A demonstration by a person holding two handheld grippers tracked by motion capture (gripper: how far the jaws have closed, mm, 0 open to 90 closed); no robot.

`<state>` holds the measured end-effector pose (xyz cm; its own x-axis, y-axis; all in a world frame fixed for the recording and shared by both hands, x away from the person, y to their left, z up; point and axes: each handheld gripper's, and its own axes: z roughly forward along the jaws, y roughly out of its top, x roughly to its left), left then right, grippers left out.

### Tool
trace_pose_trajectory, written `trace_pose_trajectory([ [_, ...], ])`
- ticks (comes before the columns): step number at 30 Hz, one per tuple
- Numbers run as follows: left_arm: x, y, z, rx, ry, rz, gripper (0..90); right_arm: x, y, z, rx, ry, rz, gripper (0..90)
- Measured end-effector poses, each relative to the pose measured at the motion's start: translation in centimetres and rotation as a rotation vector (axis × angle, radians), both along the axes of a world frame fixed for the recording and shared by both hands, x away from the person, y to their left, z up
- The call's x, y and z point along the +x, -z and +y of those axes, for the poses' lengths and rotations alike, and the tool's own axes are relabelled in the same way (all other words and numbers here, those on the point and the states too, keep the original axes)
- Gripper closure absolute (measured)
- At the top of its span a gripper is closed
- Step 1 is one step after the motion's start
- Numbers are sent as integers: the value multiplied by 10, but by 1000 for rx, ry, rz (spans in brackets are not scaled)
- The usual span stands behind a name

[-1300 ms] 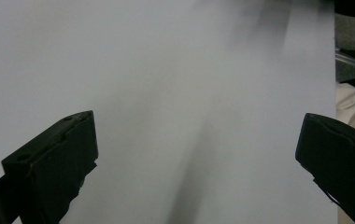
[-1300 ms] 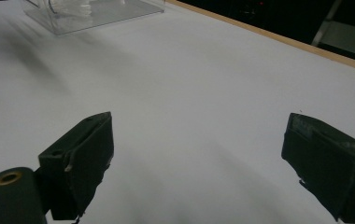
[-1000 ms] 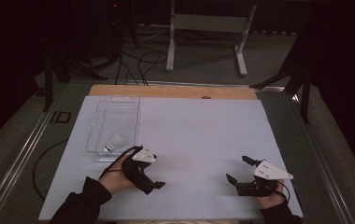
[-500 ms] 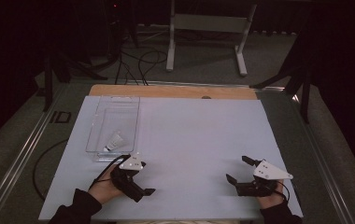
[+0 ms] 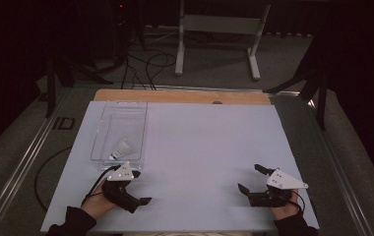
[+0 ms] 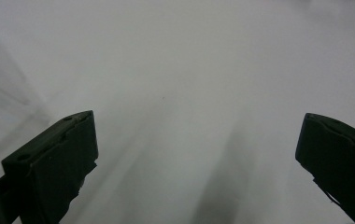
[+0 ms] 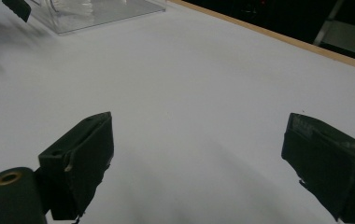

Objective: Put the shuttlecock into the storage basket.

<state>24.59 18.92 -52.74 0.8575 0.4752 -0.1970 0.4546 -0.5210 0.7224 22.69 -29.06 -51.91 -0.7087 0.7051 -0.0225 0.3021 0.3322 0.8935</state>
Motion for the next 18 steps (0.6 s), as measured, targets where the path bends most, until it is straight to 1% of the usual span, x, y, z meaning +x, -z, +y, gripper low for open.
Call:
trace_pose_trajectory([
  [3, 1, 3, 4, -36, 1, 16, 0, 0, 1, 0, -4, -3, 3, 93],
  [6, 1, 7, 7, -44, 3, 20, 0, 1, 2, 2, -8, -8, 8, 93],
  [9, 1, 9, 9, -54, -5, 20, 0, 1, 2, 2, -8, -12, 11, 93],
  [10, 1, 9, 10, -77, 2, 12, 0, 1, 2, 2, -8, -13, 12, 93],
  [11, 1, 9, 11, -89, 1, 7, 0, 1, 2, 2, -10, -14, 11, 93],
  [13, 1, 9, 12, -79, -8, 2, 0, 1, 2, 2, -9, -15, 12, 93],
  [18, 1, 10, 16, -81, -24, 3, 0, 0, 2, 2, -8, -18, 10, 93],
])
